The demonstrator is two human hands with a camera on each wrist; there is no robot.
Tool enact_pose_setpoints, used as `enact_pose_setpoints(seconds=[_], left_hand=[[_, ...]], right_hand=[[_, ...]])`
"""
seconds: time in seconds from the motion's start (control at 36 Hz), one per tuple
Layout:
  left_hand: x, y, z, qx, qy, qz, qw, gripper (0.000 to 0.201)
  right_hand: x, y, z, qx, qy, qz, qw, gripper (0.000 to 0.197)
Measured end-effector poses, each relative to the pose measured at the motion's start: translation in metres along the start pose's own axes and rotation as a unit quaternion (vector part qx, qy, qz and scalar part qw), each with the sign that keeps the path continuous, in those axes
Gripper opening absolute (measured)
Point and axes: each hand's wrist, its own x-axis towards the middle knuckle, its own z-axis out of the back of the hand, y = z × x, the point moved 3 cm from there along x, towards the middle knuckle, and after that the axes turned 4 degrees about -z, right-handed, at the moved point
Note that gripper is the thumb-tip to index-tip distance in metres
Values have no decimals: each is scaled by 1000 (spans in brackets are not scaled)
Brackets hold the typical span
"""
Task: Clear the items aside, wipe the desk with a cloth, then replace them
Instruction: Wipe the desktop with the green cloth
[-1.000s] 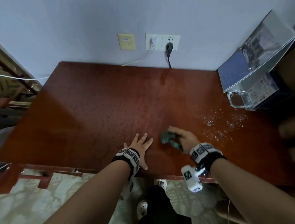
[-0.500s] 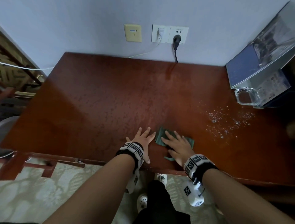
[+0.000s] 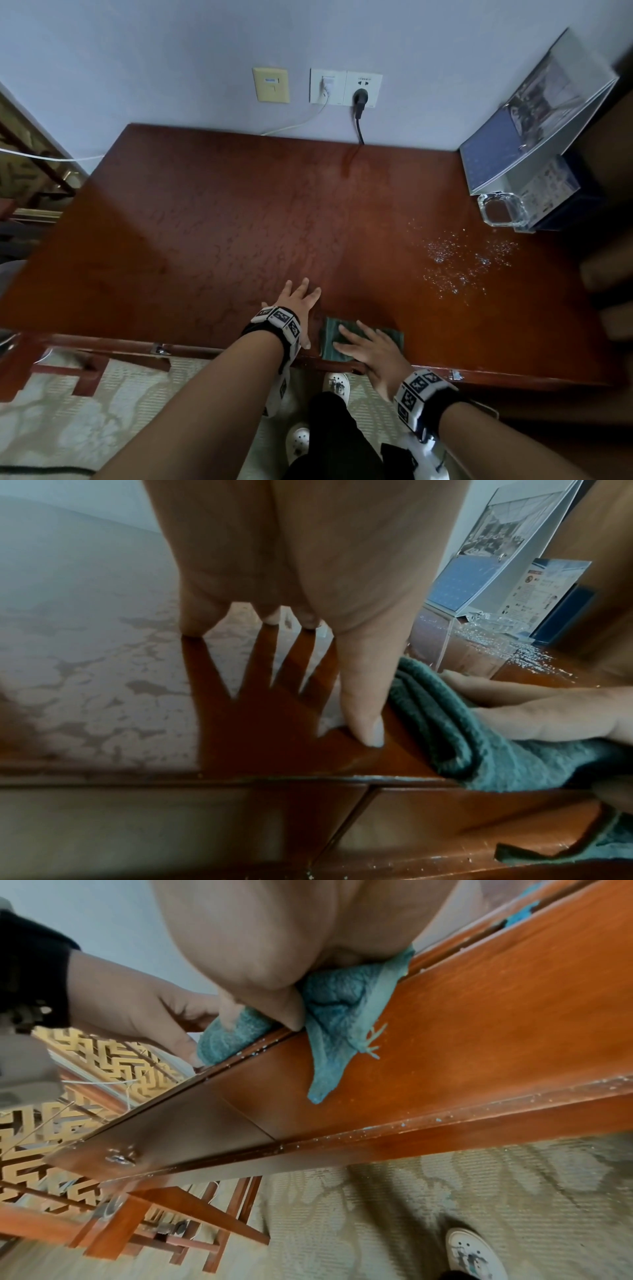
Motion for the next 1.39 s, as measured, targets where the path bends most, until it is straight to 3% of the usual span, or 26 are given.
enact_pose_setpoints(seconds=[0.22,0.36,0.61,0.78,1.0,1.11,1.22,1.39], left_hand=[[3,-1,-1,19,8,4,1000,122],[4,-1,1,25,16,4,1000,124],[9,-1,10,29,20,1,999,127],[16,3,25,-18,-61,-18,998,112],[38,0,56,-27,-68,-9,997,106],[53,-4,76,-28,-68,-1,997,100],[73,-9,98,-32,-66,7,997,97],[97,-16,127,-49,-76,14,996,96]], right_hand=[[-8,3,11,43,44,21,998,70],[1,-6,18,-32,75,63,995,83],[44,-12,43,-22,61,-23,998,51],[76,-24,65,0,64,-31,997,46],[115,-45,87,14,46,-24,999,49],[133,-56,100,2,53,-12,999,77],[152,-66,120,-3,50,-12,999,50],[178,-86,147,-8,38,-3,999,47]])
